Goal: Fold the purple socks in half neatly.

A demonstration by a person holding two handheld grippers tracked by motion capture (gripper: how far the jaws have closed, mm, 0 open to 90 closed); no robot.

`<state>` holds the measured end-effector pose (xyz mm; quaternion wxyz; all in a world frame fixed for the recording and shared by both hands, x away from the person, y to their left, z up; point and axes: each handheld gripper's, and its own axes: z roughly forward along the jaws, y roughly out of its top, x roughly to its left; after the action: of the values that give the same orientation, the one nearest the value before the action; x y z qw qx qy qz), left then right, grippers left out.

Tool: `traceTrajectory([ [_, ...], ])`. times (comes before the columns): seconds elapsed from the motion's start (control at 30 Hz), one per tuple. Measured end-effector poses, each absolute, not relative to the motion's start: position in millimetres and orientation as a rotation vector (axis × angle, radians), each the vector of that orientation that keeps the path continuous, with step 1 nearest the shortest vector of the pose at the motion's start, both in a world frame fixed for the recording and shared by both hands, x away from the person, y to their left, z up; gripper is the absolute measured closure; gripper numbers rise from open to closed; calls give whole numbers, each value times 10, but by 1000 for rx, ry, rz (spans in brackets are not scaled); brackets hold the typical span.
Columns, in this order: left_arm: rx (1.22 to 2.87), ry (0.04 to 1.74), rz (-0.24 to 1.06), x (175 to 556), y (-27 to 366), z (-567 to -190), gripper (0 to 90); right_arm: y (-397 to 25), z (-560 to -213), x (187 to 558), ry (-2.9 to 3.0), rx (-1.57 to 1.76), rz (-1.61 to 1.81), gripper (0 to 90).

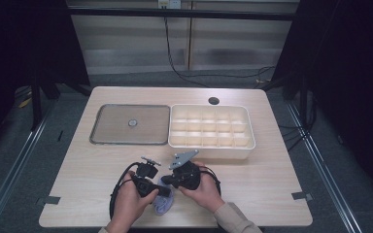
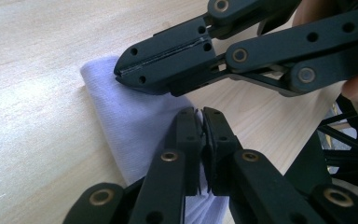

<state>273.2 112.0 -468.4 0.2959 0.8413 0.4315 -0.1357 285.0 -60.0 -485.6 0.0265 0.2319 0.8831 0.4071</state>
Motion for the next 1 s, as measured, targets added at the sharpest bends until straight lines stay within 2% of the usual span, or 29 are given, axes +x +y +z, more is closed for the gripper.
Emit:
traceTrajectory([
  [0.37,2209,1143,-375,2722,1188,-4585,786,-586,-4865,2854,2729,707,1249,900],
  [0.4,2157,1186,-370,2705,1172,-4572,782,-588,-4863,2856,2730,706,1250,900],
  [0.47,2184,1152,-372,2718,1215,-4532,767,-591,-4861,2857,2730,705,1248,900],
  [0.5,2150,1187,-355,2701,1205,-4516,764,-593,-4860,2857,2729,703,1246,900],
  [0.53,2179,1149,-358,2714,1239,-4494,764,-595,-4859,2858,2729,704,1246,900],
  [0.73,2130,1212,-344,2679,1294,-4435,801,-599,-4856,2848,2731,720,1245,900],
  [0.77,2190,1170,-348,2679,1316,-4443,811,-601,-4856,2850,2730,718,1245,900],
  [0.87,2168,1196,-365,2620,1249,-4496,811,-599,-4859,2852,2729,718,1243,900],
  [0.9,2222,1147,-374,2631,1263,-4515,811,-597,-4859,2854,2727,714,1243,900],
  [0.93,2187,1190,-378,2609,1226,-4539,811,-595,-4862,2855,2725,709,1244,900],
  [1.0,2258,1154,-378,2611,1223,-4589,811,-593,-4864,2856,2722,708,1245,900],
])
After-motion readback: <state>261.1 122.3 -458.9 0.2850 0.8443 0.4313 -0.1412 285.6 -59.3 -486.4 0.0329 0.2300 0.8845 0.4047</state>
